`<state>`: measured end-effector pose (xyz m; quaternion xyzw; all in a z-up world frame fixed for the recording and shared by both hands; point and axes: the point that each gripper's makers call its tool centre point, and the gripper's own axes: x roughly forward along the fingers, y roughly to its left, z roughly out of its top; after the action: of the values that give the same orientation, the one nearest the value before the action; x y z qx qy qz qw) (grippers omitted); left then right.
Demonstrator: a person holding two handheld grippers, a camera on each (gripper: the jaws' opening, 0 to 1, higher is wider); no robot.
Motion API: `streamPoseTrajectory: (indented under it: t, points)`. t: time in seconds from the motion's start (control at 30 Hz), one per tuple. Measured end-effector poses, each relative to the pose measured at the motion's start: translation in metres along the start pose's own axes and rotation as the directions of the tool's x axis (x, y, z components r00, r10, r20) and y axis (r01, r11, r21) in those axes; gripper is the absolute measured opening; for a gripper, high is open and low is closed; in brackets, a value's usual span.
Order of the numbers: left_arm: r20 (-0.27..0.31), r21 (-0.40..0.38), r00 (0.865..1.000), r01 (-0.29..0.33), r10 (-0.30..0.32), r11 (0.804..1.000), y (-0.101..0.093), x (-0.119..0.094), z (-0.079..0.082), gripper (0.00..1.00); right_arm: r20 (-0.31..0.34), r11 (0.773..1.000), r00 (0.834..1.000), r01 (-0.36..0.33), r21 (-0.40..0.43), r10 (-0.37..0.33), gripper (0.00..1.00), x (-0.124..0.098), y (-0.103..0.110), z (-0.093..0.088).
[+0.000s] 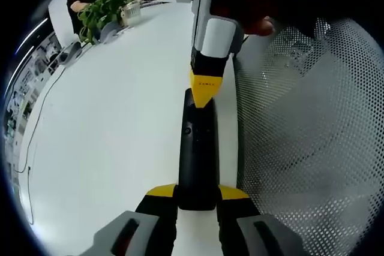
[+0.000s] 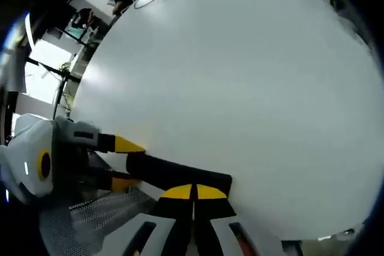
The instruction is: Press the specified remote control buttons in sequence, fully releasing each button before pressing the next.
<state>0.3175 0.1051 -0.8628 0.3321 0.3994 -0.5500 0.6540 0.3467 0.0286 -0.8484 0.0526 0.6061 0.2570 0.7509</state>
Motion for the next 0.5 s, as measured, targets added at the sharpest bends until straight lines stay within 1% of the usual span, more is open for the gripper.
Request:
streamPoseTrajectory:
  t: [0.07, 0.13, 0.23, 0.33, 0.5]
  points:
    - [0.0, -0.001, 1.0, 0.0, 0.0, 1.0, 0.0, 0.0, 0.0, 0.25, 0.03, 1.0, 1.0, -0.008, -0.021, 0.009, 0.0, -0.002, 0.002, 0.006]
    - [0.001, -0.001, 1.0, 0.0, 0.0, 1.0, 0.0, 0.0, 0.0, 0.25, 0.036, 1.0, 0.999, -0.014, -0.024, 0.015, 0.0, -0.001, 0.004, 0.006]
    - [0.0, -0.001, 1.0, 0.0, 0.0, 1.0, 0.0, 0.0, 0.0, 0.25, 0.011, 0.998, 1.0, -0.018, -0.053, 0.018, 0.0, 0.004, 0.009, 0.002]
    - [0.001, -0.001, 1.0, 0.0, 0.0, 1.0, 0.0, 0.0, 0.0, 0.25, -0.009, 0.995, 1.0, 0.0, -0.099, -0.001, 0.0, 0.009, 0.008, -0.001]
    - [0.001, -0.003, 1.0, 0.0, 0.0, 1.0, 0.0, 0.0, 0.0, 0.25, 0.0, 0.991, 1.0, 0.003, -0.131, -0.003, 0.0, 0.01, 0.01, 0.001]
